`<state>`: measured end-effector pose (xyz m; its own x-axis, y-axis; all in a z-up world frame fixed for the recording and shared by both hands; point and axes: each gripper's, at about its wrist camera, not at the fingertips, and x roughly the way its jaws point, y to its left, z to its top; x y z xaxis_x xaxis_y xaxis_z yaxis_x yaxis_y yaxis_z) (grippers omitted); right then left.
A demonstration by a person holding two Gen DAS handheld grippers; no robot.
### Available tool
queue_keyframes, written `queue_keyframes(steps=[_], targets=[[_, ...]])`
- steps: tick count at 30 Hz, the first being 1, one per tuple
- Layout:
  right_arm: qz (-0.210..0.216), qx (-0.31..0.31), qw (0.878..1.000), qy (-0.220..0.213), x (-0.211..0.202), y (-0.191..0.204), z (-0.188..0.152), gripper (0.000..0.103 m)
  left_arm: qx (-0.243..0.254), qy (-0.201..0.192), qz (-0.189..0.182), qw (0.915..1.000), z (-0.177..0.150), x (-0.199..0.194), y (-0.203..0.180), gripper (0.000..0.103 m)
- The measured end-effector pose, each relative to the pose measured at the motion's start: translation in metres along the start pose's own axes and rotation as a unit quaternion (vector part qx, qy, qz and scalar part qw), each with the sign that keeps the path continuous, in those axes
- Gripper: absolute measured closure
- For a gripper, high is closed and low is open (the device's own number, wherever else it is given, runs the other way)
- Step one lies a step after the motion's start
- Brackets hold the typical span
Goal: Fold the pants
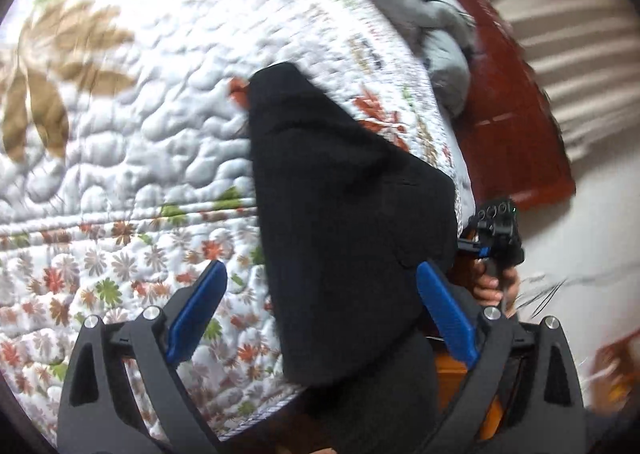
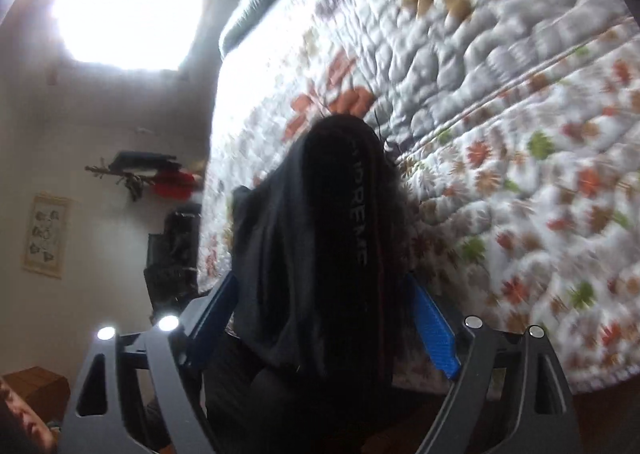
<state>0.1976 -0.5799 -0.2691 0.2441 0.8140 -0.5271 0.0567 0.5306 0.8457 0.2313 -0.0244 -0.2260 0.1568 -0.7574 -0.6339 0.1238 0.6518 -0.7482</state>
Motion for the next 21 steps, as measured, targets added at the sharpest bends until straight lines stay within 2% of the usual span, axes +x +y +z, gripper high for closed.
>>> queue_keyframes(steps=[5,9,14,17,20,21], targets=[[-0.014,-0.007,0.999,0.029,0.026,0.009,0.012,0.018,-0.043,0.028,-0.016,0.9986,0.014,0.021,0.016,0.008],[-0.016,-0.011,0.999,0.043,0.037,0.011,0.018,0.018,-0.045,0.035,-0.030,0.9979,0.020,0.033,0.015,0.008],[-0.033,-0.039,0.997,0.051,0.059,0.029,0.018,0.018,-0.037,0.034,-0.026,0.9984,0.025,0.044,0.008,0.008],[-0.061,-0.055,0.995,0.052,0.066,0.035,0.011,0.026,-0.027,0.032,-0.013,0.9991,0.025,0.051,0.003,0.010],[-0.076,-0.061,0.994,0.048,0.066,0.040,0.004,0.041,-0.001,0.040,0.012,0.9991,0.026,0.057,-0.006,0.035],[-0.077,-0.062,0.994,0.046,0.064,0.038,0.002,0.048,0.005,0.036,0.031,0.9988,0.024,0.058,-0.007,0.044]])
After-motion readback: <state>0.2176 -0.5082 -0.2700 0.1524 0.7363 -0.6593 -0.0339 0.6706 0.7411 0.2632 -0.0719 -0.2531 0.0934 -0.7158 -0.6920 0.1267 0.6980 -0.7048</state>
